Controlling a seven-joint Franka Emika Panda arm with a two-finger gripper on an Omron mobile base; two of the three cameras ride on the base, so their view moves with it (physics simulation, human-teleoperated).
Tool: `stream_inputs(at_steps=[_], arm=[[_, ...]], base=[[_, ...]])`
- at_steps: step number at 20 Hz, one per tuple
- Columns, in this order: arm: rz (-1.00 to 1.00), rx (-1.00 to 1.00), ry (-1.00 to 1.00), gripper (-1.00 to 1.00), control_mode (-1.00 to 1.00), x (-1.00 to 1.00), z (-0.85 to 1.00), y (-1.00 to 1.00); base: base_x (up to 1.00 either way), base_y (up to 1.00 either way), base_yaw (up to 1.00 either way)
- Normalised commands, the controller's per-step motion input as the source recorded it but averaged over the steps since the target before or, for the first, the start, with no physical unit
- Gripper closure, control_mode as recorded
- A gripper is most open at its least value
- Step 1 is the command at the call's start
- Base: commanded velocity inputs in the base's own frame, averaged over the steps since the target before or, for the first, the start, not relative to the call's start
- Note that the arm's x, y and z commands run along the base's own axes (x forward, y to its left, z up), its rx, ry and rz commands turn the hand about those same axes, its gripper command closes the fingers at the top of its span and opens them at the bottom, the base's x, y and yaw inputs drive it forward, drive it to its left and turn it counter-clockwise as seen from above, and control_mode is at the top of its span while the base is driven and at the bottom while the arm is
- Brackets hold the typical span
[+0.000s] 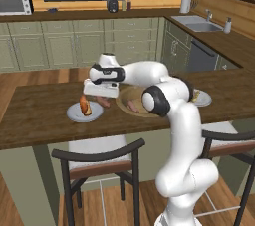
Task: Place one bun and one sausage from the bowl on each plate.
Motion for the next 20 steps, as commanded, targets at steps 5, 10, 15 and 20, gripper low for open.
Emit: stream_inputs(at_steps=[5,10,15,20], arm=[[-0.02,-0.03,0.07,1.00,-1.00,0.20,-0.54,0.03],[-0.05,0.00,0.00,1.00,-1.00,0.27,-0.22,0.34],[-0.01,0.00,0.00,-1.00,-1.00,0.11,-0.32,0.21],[0.00,0.02,-0.04,-1.00,-1.00,0.00,0.06,-0.06]], base=[[0.00,0.00,0.00],[0.00,0.00,0.00],[0.00,0.00,0.00],[0.00,0.00,0.00]])
